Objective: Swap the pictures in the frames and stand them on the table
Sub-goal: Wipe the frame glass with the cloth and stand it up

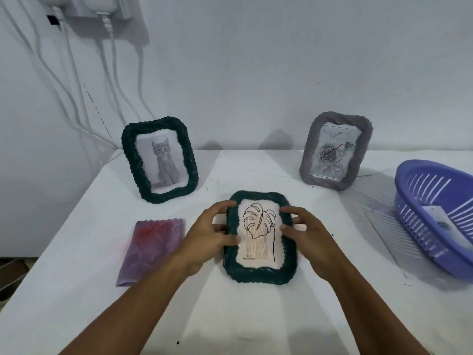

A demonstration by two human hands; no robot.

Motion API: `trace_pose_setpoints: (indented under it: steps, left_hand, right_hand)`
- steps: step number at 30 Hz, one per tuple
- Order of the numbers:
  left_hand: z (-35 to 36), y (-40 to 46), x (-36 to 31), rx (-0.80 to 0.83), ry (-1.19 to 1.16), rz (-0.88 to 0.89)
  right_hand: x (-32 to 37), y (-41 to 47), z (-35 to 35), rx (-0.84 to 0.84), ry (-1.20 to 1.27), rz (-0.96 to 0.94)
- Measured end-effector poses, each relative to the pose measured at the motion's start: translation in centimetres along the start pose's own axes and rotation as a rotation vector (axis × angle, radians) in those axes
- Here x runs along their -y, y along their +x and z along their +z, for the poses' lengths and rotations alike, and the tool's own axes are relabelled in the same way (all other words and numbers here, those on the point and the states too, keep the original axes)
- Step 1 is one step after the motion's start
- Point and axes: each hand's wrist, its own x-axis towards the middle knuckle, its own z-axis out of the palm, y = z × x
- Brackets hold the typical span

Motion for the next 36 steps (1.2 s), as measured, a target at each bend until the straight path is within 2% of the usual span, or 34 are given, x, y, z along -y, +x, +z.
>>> trace_pose_setpoints:
  steps: [5,10,16,19,22,29,36]
  left_hand:
    - [-1.5,0.8,0.0,0.054,-0.146,0.017]
    - [-2.5,3.2,-2.3,0.07,-0.117,0.077]
    - [-3.0,7.0,-7.6,0.003,0.002,0.29]
    - [-3.1,8.7,-9.1,-0.048,0.032,0.363]
    - [-3.2,10.4,-9.9,-0.122,0.073,0.4]
    - [-3.1,13.6,-10.6,-0.214,0.193,0.44]
    - [-2.5,16.0,-10.5,-0.272,0.244,0.461]
  right_hand:
    - [0.3,0.8,-1.3,0.151,0.624,0.019]
    - [3.0,3.2,-1.4,0.285,0.62,0.002]
    - [8.1,7.3,-1.2,0.328,0.688,-0.189]
    - [10.2,9.1,-1.2,0.282,0.566,-0.308]
    - [11.4,10.9,-1.1,0.215,0.318,-0.432]
    - [11.9,14.5,-1.8,0.214,-0.228,-0.557]
    - [11.7,16.5,-1.8,0.152,-0.405,-0.575]
